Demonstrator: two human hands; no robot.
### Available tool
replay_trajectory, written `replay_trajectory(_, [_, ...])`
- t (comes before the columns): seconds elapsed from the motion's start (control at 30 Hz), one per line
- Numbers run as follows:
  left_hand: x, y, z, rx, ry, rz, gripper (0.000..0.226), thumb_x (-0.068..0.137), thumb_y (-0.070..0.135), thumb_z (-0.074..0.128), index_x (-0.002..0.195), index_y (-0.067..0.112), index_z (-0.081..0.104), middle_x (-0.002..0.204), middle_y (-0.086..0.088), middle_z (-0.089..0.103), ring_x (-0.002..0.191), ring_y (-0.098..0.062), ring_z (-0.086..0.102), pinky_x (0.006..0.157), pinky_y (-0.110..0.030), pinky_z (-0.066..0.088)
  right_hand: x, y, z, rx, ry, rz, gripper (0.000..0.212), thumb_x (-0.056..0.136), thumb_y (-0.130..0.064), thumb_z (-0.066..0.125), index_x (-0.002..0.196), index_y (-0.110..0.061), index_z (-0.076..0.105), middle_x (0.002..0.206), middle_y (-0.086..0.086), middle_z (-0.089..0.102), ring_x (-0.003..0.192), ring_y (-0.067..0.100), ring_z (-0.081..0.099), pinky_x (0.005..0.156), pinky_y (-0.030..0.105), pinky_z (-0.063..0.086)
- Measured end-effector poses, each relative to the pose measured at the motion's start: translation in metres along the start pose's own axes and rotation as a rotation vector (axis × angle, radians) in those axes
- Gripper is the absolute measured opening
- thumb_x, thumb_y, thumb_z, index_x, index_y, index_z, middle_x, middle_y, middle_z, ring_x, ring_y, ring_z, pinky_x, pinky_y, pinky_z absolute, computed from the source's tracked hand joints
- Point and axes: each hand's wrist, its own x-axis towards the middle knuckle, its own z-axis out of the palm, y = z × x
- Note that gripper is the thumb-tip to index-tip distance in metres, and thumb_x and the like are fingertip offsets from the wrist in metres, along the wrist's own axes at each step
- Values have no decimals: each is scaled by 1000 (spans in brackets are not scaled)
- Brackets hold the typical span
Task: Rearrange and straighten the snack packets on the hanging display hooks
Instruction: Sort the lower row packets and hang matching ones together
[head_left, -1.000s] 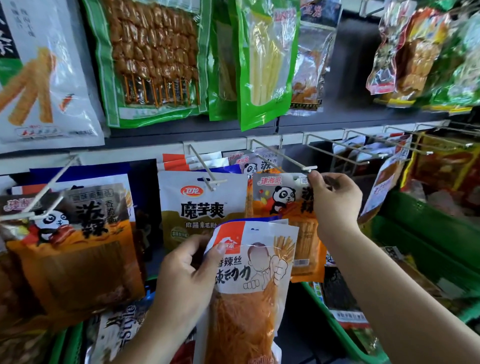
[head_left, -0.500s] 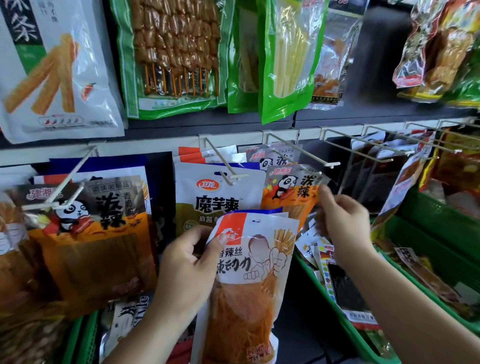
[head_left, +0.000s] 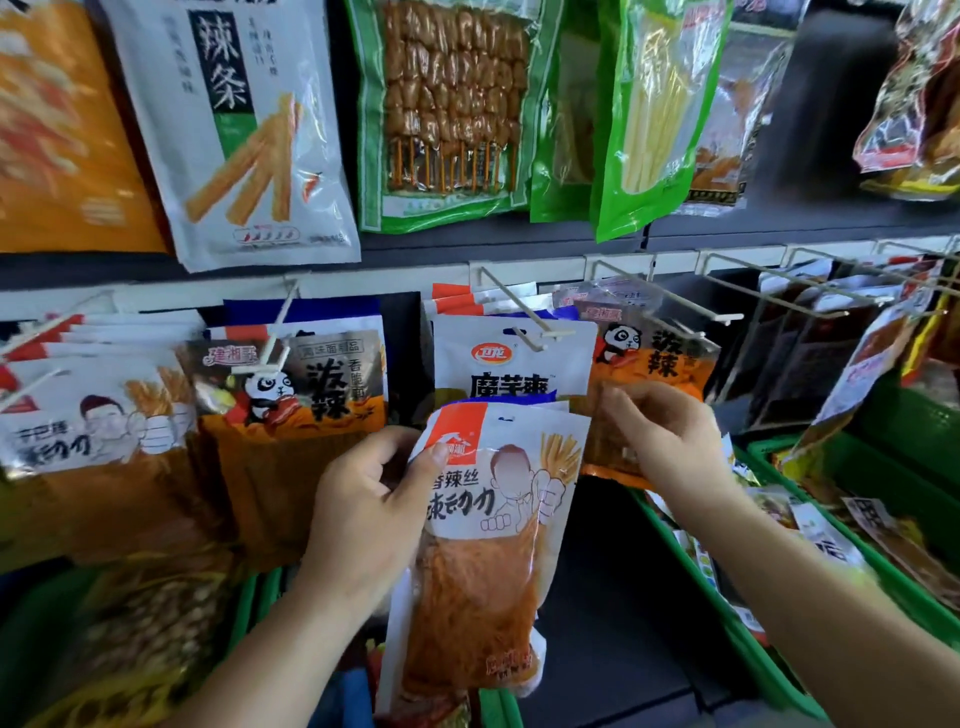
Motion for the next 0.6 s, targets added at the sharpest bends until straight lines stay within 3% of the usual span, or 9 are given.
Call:
replay_trajectory(0.1, [-6,4,-18,-7,3,8,9,97,20,68,100,21,77,88,12,81,82,-3,76,67,-18,61,-19,-22,13,-25,-43,-96,18,101,-20,66,86,-14,75,72,-4,74,60,-3,63,55,11,47])
replay_trajectory(0.2, [-13,7,-39,-24,-21,11,10,97,20,68,101,23,77,89,17,80,82,1,76,64,-10,56,-36,-42,33,-54,-133,-180,14,99,-21,69,87,-20,75,78,-9,75,68,3,66,62,16,51])
replay_trajectory(0.37, [-20,5,-81,-6,14,0,14,97,21,69,106,20,79,92,13,82,84,-2,77,66,-15,59,-38,-70,83,-9,-229,-166,14,97,-23,70,84,-23,76,82,-17,75,76,-2,67,68,10,48])
replay_trajectory(0.47, [-22,2,-101,14,4,-36,13,95,20,71,105,20,80,90,11,82,83,-7,78,67,-24,63,-34,-79,117,22,-263,-135,10,96,-24,72,91,-19,77,82,-10,76,77,-7,67,68,7,49])
replay_trajectory(0.53, [-22,-4,-114,88,13,-41,12,93,21,74,103,22,80,89,11,82,83,-7,78,70,-33,65,-32,-78,141,31,-291,-118,13,95,-29,75,102,-18,75,92,-7,77,86,0,71,77,17,56])
replay_trajectory(0.6, [-23,-9,-127,123,30,-57,8,93,19,74,98,22,80,86,12,81,80,-6,78,68,-31,65,-29,-74,166,33,-350,-83,23,94,-33,76,112,-24,66,104,-10,74,100,8,71,87,26,57])
